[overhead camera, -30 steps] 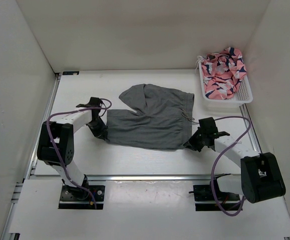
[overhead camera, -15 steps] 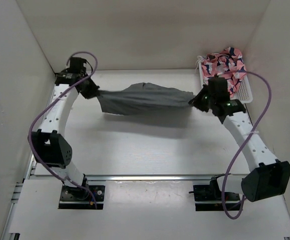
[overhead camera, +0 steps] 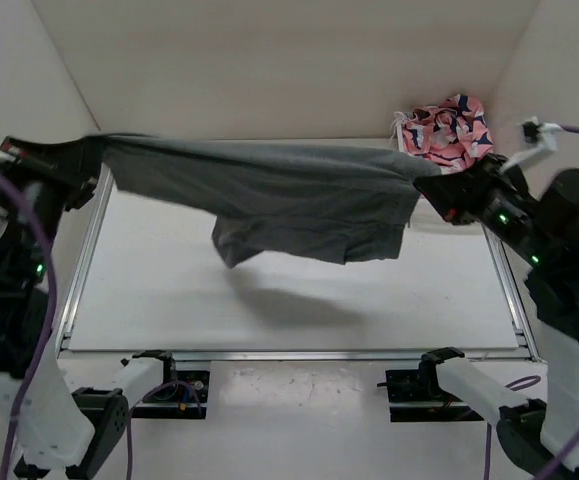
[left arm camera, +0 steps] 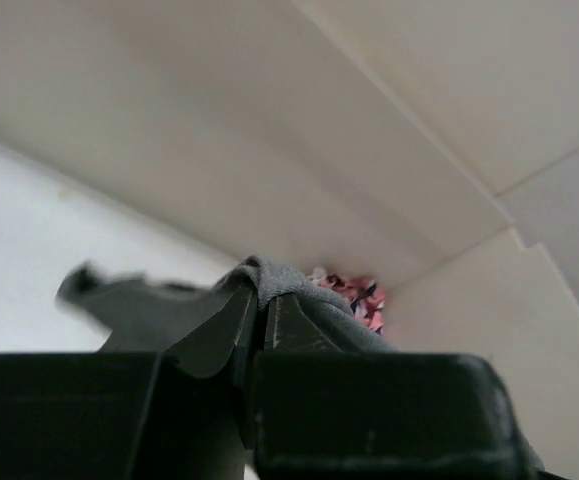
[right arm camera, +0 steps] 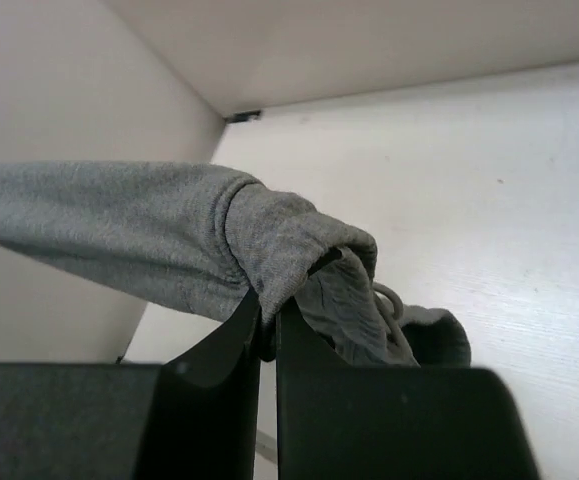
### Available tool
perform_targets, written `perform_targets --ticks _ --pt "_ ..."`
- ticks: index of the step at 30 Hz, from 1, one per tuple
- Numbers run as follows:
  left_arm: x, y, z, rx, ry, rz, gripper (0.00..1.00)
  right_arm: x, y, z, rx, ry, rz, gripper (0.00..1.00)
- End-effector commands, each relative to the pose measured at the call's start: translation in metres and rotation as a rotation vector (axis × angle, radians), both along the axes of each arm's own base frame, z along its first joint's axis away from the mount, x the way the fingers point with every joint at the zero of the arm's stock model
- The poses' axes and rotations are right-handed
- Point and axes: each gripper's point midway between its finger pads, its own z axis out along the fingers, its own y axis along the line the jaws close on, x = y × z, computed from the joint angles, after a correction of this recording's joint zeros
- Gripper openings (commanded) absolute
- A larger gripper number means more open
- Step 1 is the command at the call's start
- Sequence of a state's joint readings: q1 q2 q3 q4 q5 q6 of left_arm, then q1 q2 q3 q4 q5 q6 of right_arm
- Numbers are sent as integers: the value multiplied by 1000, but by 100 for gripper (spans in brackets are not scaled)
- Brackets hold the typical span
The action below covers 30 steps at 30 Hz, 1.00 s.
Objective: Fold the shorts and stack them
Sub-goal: Flatten the shorts out
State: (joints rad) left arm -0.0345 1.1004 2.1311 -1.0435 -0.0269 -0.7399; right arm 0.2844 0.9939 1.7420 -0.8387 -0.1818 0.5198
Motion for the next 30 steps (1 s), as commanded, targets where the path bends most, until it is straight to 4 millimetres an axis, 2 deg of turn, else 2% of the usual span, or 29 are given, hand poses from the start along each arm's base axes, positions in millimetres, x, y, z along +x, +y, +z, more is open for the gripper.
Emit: perform_targets --ticks 1,3,5,6,7,8,9,10,11,12,13,14,15,16,17,18,19,20,21,22,23,24,25,26,27,28,29,30 --pt "-29 42 20 34 -53 220 10 -40 -21 -3 -61 -10 -25 0" --pt "-43 46 25 42 -71 243 10 -49 -20 -10 -54 14 -15 0" --pt "-45 47 22 64 -66 244 10 -55 -22 -18 -49 42 -16 0" --pt "-40 47 19 65 -56 244 10 -50 -21 -31 -54 83 -26 0" --pt "-25 47 -1 73 9 242 10 -46 -22 -38 -61 102 -35 0" --pt "-15 47 -10 85 35 241 10 -43 -21 -43 -64 112 -35 0" --pt "-4 45 -21 89 65 227 10 -34 -22 -61 -81 153 -50 0" --pt "11 42 -30 92 86 214 10 -28 -24 -70 -85 176 -76 0" --pt "36 42 -62 102 179 210 10 -18 -21 -78 -90 192 -76 0" --pt "49 40 -77 105 218 193 10 -7 -20 -91 -103 223 -87 0" --pt "72 38 -101 111 286 180 10 4 -19 -118 -135 283 -92 0" --pt "88 38 -127 118 355 176 10 21 -17 -132 -148 312 -101 0" --pt "102 36 -144 121 398 165 10 32 -17 -146 -173 336 -111 0" --pt "127 33 -175 125 482 145 10 43 -16 -171 -203 385 -116 0" --pt "141 32 -199 128 541 133 10 54 -13 -183 -211 407 -115 0" --pt "158 32 -213 138 567 129 10 83 -7 -205 -237 433 -116 0" --pt "174 30 -228 139 602 118 10 99 -3 -217 -244 452 -115 0" --pt "208 29 -258 153 680 100 10 127 -2 -254 -290 536 -124 0" --pt "228 31 -271 176 708 82 10 153 0 -261 -294 529 -129 3" --pt "247 28 -283 184 738 51 11 172 2 -273 -308 549 -142 14" --pt "275 25 -345 192 884 18 42 210 11 -289 -327 570 -135 27" --pt "300 24 -310 208 809 5 62 228 14 -294 -333 574 -142 41" --pt "290 24 -329 210 928 -8 76 239 17 -298 -331 592 -146 73" --pt "302 18 -361 233 999 -36 85 258 25 -291 -301 574 -138 80" --pt "309 14 -334 237 929 -36 95 261 27 -285 -287 564 -144 84" --pt "306 7 -340 254 947 -56 95 260 28 -285 -282 565 -135 88" --pt "299 9 -338 268 956 -53 97 255 28 -280 -268 553 -140 88" --pt "295 6 -302 274 851 -39 97 251 24 -280 -266 559 -157 88"
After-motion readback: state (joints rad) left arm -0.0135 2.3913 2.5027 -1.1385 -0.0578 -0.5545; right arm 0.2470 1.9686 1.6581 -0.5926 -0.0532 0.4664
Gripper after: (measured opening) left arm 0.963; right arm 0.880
